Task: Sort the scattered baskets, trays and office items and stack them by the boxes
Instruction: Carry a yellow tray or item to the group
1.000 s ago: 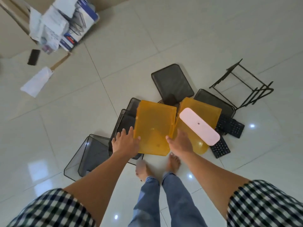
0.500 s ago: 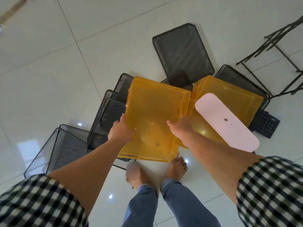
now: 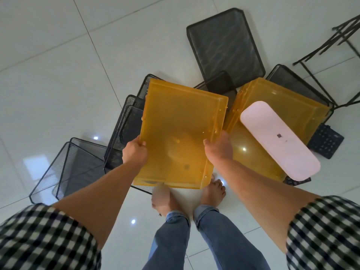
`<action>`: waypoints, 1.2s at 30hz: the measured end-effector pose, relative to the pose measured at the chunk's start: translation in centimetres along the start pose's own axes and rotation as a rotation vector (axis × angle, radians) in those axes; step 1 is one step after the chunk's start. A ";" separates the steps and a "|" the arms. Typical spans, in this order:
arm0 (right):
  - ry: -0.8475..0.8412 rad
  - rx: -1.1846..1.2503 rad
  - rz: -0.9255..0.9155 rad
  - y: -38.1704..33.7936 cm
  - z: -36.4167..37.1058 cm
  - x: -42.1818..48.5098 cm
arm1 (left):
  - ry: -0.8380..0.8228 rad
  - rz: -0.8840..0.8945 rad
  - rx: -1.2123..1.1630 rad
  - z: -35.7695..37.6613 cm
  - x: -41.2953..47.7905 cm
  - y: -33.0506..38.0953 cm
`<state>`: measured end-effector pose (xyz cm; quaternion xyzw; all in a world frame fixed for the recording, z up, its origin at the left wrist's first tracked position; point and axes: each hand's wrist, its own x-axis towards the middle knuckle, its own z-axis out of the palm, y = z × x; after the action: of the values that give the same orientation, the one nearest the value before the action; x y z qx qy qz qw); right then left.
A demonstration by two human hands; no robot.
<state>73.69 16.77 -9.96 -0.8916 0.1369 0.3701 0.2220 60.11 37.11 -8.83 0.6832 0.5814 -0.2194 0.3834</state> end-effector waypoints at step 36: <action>0.164 0.410 -0.057 -2.3 -39.8 -31.3 | -0.099 0.347 -0.169 -20.4 -41.1 22.0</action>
<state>76.91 1.42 38.26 -0.8583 0.2016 0.2545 0.3973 68.91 26.62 40.20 0.7270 0.4519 -0.1338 0.4994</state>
